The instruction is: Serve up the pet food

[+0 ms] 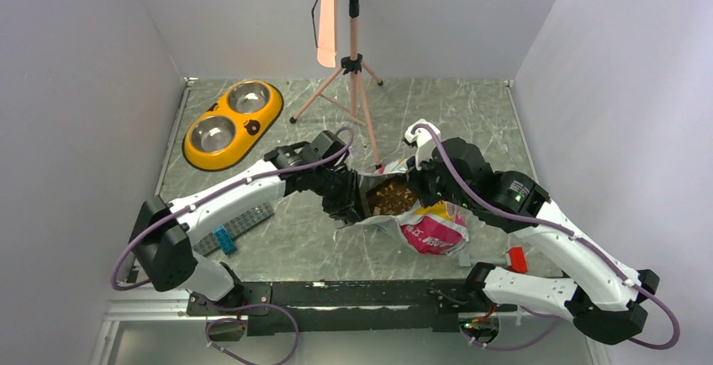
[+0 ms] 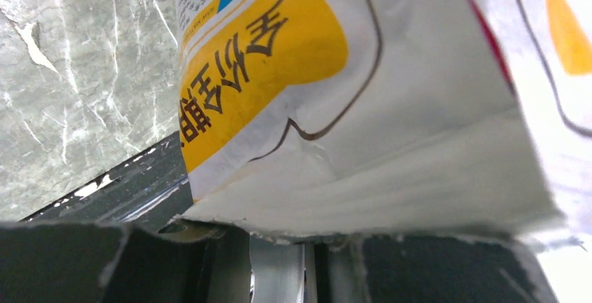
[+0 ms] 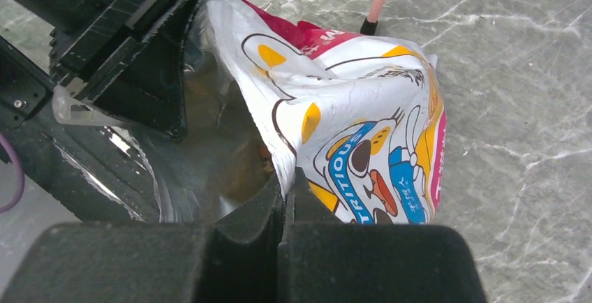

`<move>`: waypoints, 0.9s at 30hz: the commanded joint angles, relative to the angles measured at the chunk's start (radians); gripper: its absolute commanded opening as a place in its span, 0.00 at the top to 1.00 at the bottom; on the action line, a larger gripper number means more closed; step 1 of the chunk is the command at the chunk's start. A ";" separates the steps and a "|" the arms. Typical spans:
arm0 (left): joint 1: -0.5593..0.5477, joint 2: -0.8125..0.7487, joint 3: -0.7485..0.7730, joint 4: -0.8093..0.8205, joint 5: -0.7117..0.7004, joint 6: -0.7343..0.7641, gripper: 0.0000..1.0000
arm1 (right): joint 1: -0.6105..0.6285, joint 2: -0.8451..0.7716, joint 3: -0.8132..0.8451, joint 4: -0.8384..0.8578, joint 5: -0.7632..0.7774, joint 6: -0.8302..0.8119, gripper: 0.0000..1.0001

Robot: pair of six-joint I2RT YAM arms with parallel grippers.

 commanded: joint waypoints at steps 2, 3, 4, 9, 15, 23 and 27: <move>0.000 0.126 0.052 0.042 0.039 -0.032 1.00 | 0.006 -0.023 -0.003 0.090 -0.038 -0.033 1.00; -0.002 0.166 0.055 0.088 0.046 -0.052 1.00 | 0.005 -0.034 -0.014 0.113 -0.046 -0.020 1.00; -0.002 0.226 0.058 0.145 0.062 -0.078 1.00 | 0.006 -0.043 -0.026 0.139 -0.053 -0.006 1.00; -0.016 0.255 -0.026 0.588 0.128 -0.067 1.00 | 0.005 -0.092 -0.090 0.156 -0.056 0.048 1.00; -0.018 0.146 -0.149 1.009 0.378 -0.025 1.00 | 0.005 -0.155 -0.116 0.142 -0.025 0.047 1.00; -0.013 -0.016 -0.269 1.070 0.377 -0.043 1.00 | 0.004 -0.182 -0.099 0.119 0.078 0.037 1.00; -0.004 -0.107 -0.297 0.995 0.373 -0.026 1.00 | 0.005 -0.205 -0.113 0.128 0.140 0.039 1.00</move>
